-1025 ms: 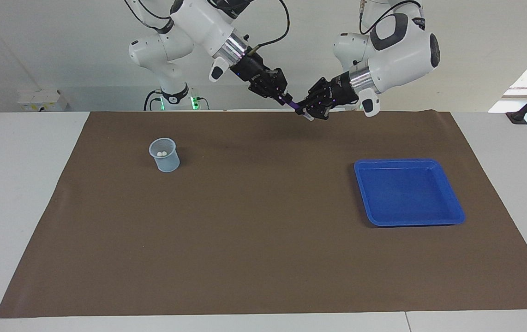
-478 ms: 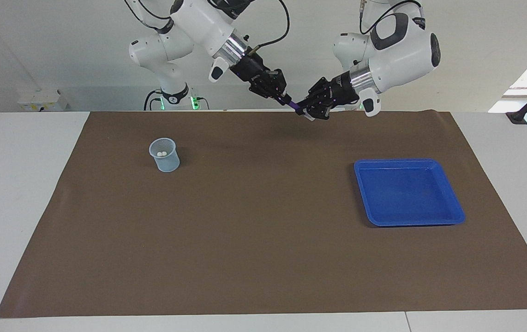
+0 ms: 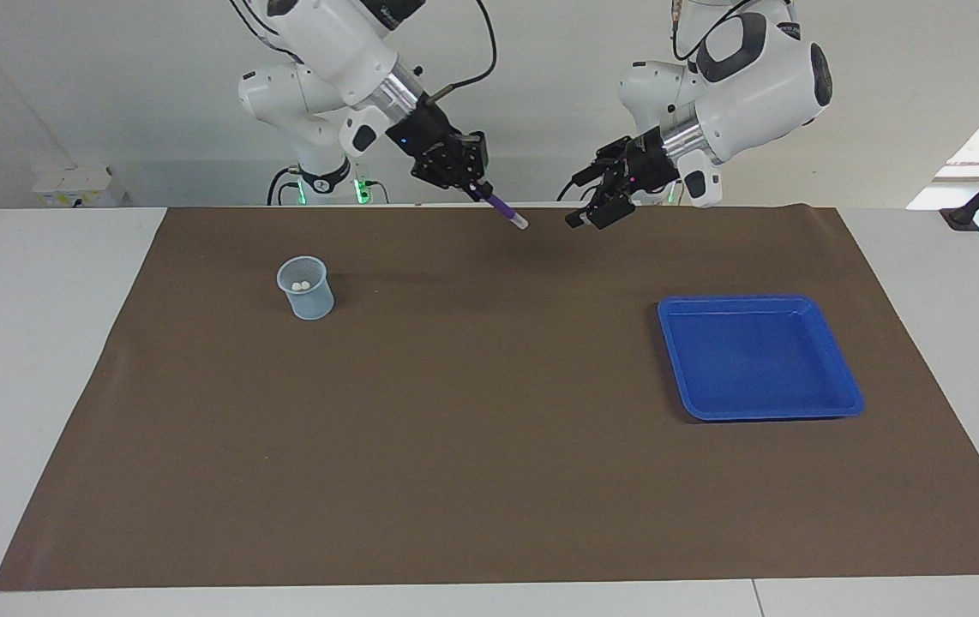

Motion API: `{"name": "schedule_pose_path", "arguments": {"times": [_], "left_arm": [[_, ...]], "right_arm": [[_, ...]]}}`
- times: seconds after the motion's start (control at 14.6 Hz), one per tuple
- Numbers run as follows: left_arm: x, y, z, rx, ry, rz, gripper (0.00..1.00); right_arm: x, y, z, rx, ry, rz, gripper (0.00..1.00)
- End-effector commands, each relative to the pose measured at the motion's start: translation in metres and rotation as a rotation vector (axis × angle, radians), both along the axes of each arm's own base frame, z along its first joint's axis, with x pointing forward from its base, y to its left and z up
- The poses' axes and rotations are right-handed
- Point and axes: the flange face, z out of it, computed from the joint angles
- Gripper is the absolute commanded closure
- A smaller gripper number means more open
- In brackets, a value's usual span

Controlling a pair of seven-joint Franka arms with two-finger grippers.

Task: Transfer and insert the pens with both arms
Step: 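Lower the purple pen into the cup while the left gripper withdraws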

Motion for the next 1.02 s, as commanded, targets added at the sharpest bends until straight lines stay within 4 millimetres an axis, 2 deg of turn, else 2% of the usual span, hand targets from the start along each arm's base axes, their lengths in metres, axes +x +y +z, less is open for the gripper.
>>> {"name": "schedule_pose_path", "arguments": {"times": [0.0, 0.14, 0.27, 0.41, 0.48, 0.75, 0.96], "left_arm": [[0.005, 0.006, 0.004, 0.044, -0.098, -0.064, 0.0], [0.006, 0.011, 0.0, 0.086, -0.18, -0.167, 0.0], [0.012, 0.024, 0.001, 0.139, -0.21, -0.183, 0.0], [0.019, 0.032, 0.001, 0.141, -0.214, -0.162, 0.0], [0.021, 0.032, 0.002, 0.141, -0.215, -0.161, 0.0], [0.023, 0.035, 0.005, 0.142, -0.214, -0.16, 0.0], [0.035, 0.069, 0.006, 0.205, -0.264, -0.187, 0.0]], "right_arm": [[0.016, -0.072, -0.007, -0.124, -0.068, 0.178, 0.97], [0.017, -0.105, -0.021, -0.285, -0.077, 0.307, 0.97], [0.013, -0.121, -0.056, -0.453, -0.111, 0.581, 0.97], [0.0, -0.128, -0.079, -0.494, -0.1, 0.64, 0.97], [-0.002, -0.132, -0.084, -0.519, -0.094, 0.657, 0.97], [0.001, -0.143, -0.122, -0.581, -0.051, 0.767, 0.97], [0.006, -0.148, -0.129, -0.588, -0.048, 0.798, 0.97]]}}
